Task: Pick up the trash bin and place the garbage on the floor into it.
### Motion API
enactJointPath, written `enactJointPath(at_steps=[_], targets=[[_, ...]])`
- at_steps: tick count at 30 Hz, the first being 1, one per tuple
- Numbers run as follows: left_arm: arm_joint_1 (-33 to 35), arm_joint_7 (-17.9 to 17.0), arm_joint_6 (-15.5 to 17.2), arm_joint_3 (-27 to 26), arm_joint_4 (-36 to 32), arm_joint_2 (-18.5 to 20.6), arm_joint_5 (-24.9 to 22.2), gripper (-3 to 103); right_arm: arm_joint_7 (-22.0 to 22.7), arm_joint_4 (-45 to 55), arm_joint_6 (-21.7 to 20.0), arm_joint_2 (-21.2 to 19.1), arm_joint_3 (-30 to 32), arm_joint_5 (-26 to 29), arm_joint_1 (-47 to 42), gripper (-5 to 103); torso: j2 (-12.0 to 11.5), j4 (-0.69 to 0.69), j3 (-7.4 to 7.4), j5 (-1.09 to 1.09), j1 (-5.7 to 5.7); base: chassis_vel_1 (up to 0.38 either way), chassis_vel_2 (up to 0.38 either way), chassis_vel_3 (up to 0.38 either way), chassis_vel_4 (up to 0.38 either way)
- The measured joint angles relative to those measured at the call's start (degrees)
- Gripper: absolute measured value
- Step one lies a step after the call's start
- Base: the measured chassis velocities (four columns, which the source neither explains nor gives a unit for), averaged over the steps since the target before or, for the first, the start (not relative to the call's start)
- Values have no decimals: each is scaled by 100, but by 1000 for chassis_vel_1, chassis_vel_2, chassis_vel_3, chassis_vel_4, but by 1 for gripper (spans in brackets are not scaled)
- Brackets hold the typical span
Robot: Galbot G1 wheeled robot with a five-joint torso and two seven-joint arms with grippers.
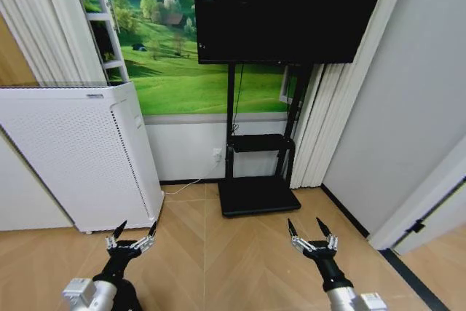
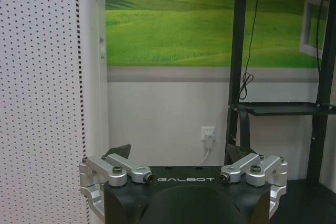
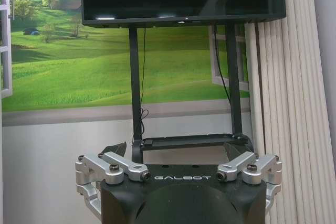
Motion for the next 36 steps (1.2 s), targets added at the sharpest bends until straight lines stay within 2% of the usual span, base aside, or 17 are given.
enactJointPath(at_steps=[36], targets=[[0,0,0,0,0,0,0,100,0,0,0,0,0,0,0,100,785,1,459,0,324,9,7,8,8]])
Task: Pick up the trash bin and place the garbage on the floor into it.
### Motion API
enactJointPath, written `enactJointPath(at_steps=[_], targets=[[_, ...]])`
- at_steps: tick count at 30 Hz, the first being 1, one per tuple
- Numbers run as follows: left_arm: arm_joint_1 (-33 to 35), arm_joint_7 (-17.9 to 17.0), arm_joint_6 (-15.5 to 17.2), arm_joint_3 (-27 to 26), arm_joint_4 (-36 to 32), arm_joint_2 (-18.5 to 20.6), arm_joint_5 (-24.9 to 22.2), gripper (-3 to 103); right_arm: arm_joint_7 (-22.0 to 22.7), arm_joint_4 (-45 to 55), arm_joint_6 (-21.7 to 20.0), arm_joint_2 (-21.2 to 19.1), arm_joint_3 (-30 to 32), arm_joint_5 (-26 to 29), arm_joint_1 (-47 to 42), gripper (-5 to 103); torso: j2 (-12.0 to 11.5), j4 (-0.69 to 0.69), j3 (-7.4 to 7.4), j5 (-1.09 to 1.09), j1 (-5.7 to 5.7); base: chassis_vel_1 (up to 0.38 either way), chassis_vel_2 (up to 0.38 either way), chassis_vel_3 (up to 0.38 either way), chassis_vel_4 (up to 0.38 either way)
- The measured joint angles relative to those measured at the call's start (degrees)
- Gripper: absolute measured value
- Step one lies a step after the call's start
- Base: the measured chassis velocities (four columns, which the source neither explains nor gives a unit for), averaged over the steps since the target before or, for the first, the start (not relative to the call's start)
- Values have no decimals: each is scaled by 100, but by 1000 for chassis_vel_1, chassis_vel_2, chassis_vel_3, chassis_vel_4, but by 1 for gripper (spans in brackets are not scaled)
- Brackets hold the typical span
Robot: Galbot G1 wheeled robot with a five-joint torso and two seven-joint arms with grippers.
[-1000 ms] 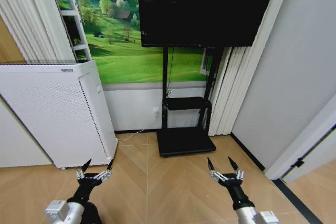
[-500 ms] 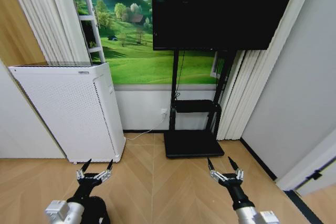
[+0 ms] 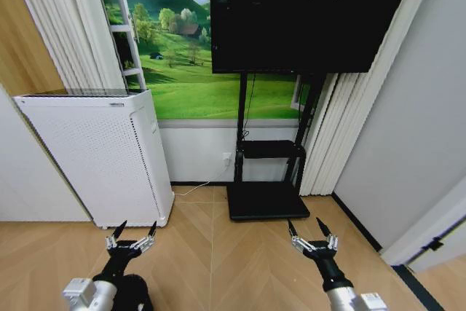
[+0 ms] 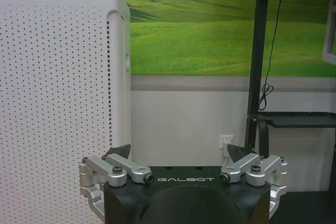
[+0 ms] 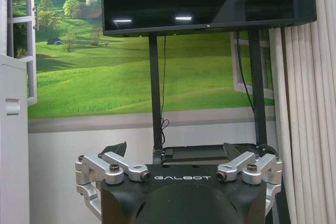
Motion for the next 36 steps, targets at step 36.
enactJointPath(at_steps=[36], targets=[[0,0,1,1,0,0,0,100,0,-1,0,-1,1,0,0,100,200,0,102,2,93,87,-27,-91,29]])
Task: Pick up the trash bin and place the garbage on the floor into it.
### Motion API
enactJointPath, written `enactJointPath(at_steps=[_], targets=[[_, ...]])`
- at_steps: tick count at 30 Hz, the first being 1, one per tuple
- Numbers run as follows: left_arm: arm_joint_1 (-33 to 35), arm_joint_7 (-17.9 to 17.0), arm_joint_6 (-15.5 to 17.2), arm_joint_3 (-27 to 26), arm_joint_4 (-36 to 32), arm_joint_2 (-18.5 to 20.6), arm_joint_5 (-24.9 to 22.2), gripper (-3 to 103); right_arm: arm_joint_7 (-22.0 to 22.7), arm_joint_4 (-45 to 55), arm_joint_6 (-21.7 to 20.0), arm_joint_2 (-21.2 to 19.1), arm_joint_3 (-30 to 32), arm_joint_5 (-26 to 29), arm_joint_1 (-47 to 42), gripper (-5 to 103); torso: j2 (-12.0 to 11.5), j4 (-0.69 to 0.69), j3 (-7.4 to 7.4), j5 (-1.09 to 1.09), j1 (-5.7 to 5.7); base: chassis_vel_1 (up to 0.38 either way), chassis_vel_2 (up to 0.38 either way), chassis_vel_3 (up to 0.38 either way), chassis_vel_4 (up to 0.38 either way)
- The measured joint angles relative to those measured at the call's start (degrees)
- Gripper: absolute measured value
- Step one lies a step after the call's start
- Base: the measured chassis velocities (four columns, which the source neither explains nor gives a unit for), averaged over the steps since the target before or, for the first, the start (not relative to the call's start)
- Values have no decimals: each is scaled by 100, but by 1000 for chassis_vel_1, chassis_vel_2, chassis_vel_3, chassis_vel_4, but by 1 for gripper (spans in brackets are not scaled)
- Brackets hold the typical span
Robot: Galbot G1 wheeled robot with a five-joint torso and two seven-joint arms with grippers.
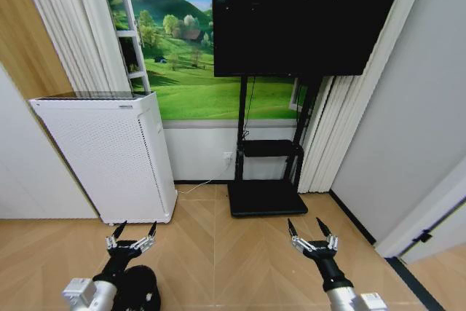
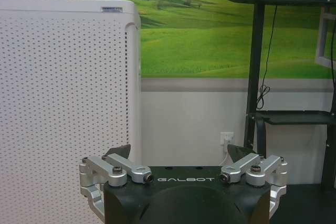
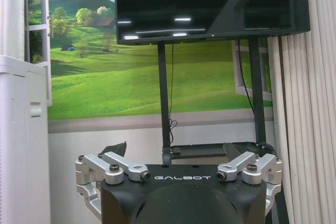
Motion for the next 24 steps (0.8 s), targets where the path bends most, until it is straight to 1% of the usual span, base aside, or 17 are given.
enactJointPath(at_steps=[1,2,4,5,6,11,12,13,18,19,24], targets=[[0,0,0,0,0,0,0,100,0,0,0,0,0,0,1,100,-1,0,-1,-1,-1,427,-95,-408,78],[0,0,0,0,0,0,0,100,0,0,0,0,0,0,0,100,-3,1,-2,-6,-2,427,-69,-431,98],[0,0,0,-2,0,0,0,100,0,0,0,1,-2,0,0,100,-6,0,-3,1,-3,476,-73,-465,63],[0,0,0,-2,0,0,0,100,0,0,0,1,-2,0,0,100,-6,0,-3,1,-3,476,-78,-465,63],[0,-1,0,-1,0,0,0,100,0,0,0,1,-2,0,-1,100,-7,1,-5,-8,-4,456,-78,-432,98],[1,-1,0,-2,0,1,0,100,-1,0,0,2,-3,0,-1,100,-10,0,-8,-3,-7,383,-115,-369,118],[1,-1,0,-2,0,1,0,100,-1,1,0,2,-3,0,-1,100,-12,1,-8,-5,-7,249,-151,-315,161],[1,-1,0,-2,0,0,0,100,-1,0,0,1,-3,0,0,100,-15,0,-7,0,-7,185,-184,-182,161],[0,0,0,-1,0,1,0,100,-1,0,0,0,-2,0,1,100,-18,-1,-7,0,-6,153,-190,-161,216],[0,-1,0,0,0,1,0,100,0,0,0,1,-1,0,2,100,-18,-1,-8,-4,-6,182,-275,-215,281],[0,-1,0,0,0,0,0,100,-1,0,0,0,-1,0,2,100,-20,0,-8,-1,-5,269,-300,-274,310]])
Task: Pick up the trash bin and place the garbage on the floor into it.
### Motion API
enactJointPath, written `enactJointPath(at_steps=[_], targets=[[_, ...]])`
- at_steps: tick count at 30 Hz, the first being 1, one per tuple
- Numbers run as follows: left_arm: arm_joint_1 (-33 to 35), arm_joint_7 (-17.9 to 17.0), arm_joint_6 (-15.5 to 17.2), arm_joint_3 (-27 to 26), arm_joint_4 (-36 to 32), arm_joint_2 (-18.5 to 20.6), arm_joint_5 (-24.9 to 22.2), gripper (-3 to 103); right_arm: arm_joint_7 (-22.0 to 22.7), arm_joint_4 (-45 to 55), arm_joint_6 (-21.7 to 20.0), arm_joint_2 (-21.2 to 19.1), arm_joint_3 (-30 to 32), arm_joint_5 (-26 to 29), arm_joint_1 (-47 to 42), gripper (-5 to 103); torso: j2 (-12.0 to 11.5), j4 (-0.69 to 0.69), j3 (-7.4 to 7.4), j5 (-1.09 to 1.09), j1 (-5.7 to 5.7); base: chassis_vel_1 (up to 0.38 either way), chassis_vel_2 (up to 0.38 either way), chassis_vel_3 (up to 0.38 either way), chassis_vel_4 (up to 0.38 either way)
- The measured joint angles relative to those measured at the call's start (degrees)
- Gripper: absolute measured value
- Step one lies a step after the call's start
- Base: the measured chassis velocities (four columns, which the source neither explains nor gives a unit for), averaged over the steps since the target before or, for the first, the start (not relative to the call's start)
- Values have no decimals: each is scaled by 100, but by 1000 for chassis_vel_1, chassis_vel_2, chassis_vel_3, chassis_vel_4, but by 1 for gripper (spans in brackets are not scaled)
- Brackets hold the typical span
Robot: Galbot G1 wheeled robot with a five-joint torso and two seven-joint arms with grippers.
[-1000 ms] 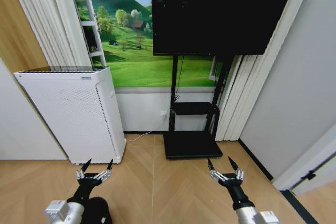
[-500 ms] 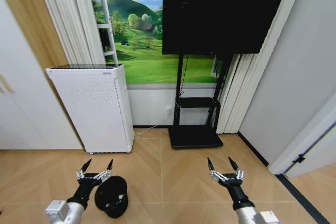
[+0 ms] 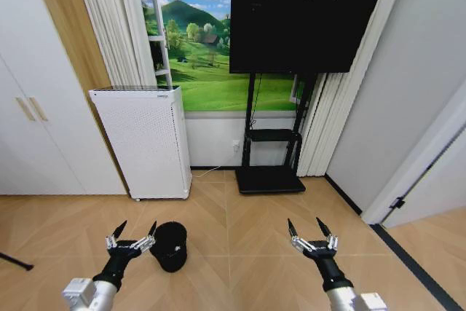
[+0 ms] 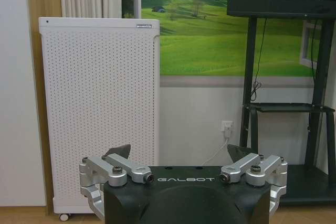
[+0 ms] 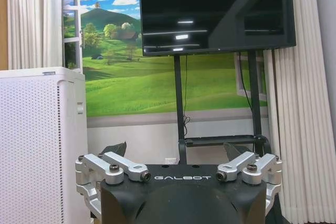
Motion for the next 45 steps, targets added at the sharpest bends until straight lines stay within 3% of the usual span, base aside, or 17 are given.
enactJointPath(at_steps=[6,8,9,10,13,16,18,22,25,31,34,45], targets=[[0,0,0,0,0,0,0,100,0,0,0,1,0,0,-1,100,-2,0,-3,-3,-3,369,-349,-358,331],[0,1,-1,-1,-2,0,0,100,0,0,0,1,-1,0,-2,100,-2,-1,-4,4,-3,374,-374,-379,331],[0,1,-1,-1,-1,0,0,100,0,0,0,1,0,0,-2,100,-2,0,-5,-6,-5,378,-374,-379,348],[0,0,-1,-3,-2,0,0,100,0,0,0,2,-1,0,-2,100,-3,0,-5,9,-5,355,-322,-398,367],[0,-1,-1,-2,0,0,-1,100,0,0,0,2,-1,0,-2,100,-4,0,-5,-10,-6,355,-370,-331,362],[0,0,-1,-2,-2,0,0,100,0,0,0,1,-1,0,0,100,-5,0,-5,9,-6,390,-344,-349,347],[0,0,-1,-1,-1,0,0,100,0,0,0,2,0,0,-1,100,-5,0,-6,-9,-6,345,-347,-352,375],[0,0,-1,-1,-2,0,0,100,0,0,0,1,0,0,-1,100,-5,0,-6,7,-7,332,-337,-334,359],[1,0,-1,-1,-1,-1,0,100,0,0,0,1,-1,0,-2,100,-4,1,-8,-7,-9,190,-131,-242,251],[-1,1,-2,0,-1,0,0,100,0,0,0,2,0,0,-4,100,-7,-4,-7,2,-8,-7,-28,-74,51],[-1,1,-2,0,-1,0,0,100,0,0,0,1,-1,0,2,100,-10,2,-4,-1,-3,-71,11,70,-19],[0,1,-1,-1,-1,0,0,100,0,0,0,1,-1,0,-1,100,-9,0,-7,-1,-6,-14,26,30,-16]])
